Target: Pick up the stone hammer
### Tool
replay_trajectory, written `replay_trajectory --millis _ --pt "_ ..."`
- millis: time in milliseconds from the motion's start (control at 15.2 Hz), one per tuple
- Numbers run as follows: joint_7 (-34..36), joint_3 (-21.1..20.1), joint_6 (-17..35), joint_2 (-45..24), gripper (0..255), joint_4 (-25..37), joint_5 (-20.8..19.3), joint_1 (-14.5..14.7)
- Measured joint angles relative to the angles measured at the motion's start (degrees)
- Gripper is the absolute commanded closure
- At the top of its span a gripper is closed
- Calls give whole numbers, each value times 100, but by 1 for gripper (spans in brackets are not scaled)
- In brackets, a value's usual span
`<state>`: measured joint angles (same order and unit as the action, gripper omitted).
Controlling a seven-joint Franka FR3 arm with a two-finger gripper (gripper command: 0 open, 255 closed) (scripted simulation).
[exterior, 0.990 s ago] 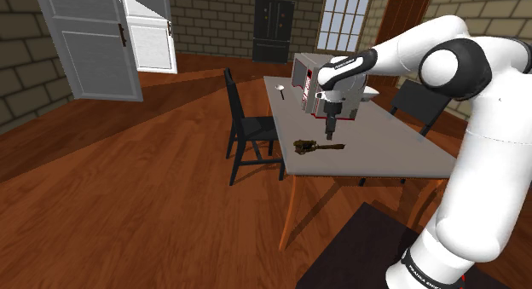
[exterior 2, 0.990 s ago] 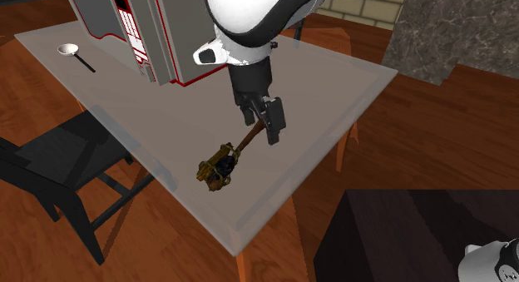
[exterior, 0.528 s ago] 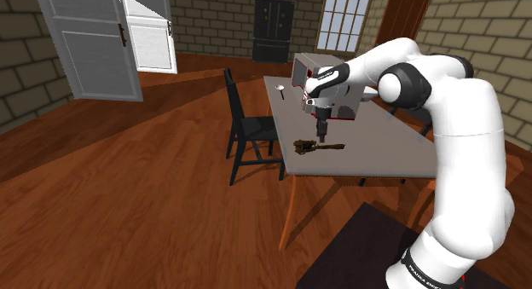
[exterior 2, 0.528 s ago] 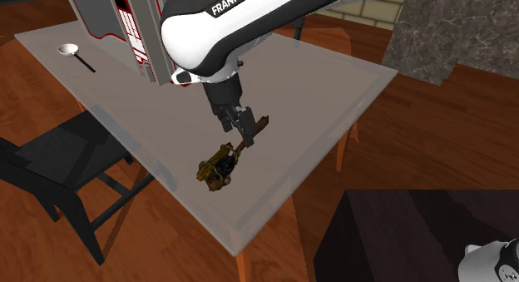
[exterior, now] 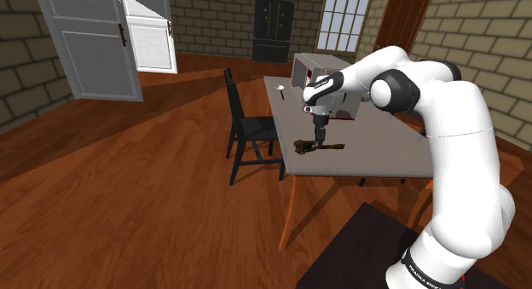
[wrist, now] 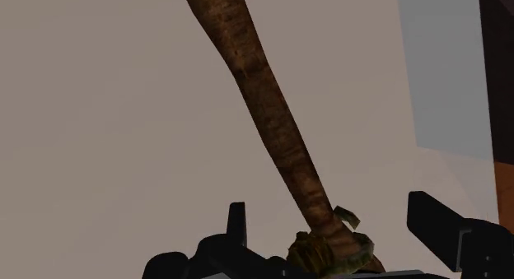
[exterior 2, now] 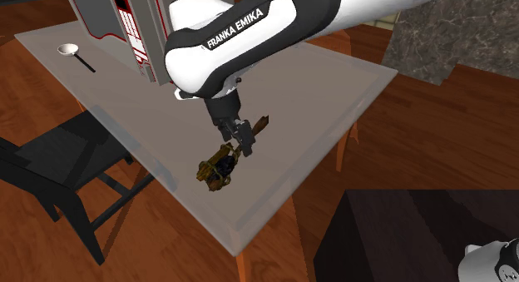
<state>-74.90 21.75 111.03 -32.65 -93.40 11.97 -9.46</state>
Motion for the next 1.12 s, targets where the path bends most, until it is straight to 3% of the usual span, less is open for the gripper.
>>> replay_trajectory --millis 66,726,1122 --pt "-5 -2 28 -9 255 -19 5 -1" --pt "-12 0 53 -19 255 -22 10 -8" --pt "28 37 -235 153 255 93 -60 16"
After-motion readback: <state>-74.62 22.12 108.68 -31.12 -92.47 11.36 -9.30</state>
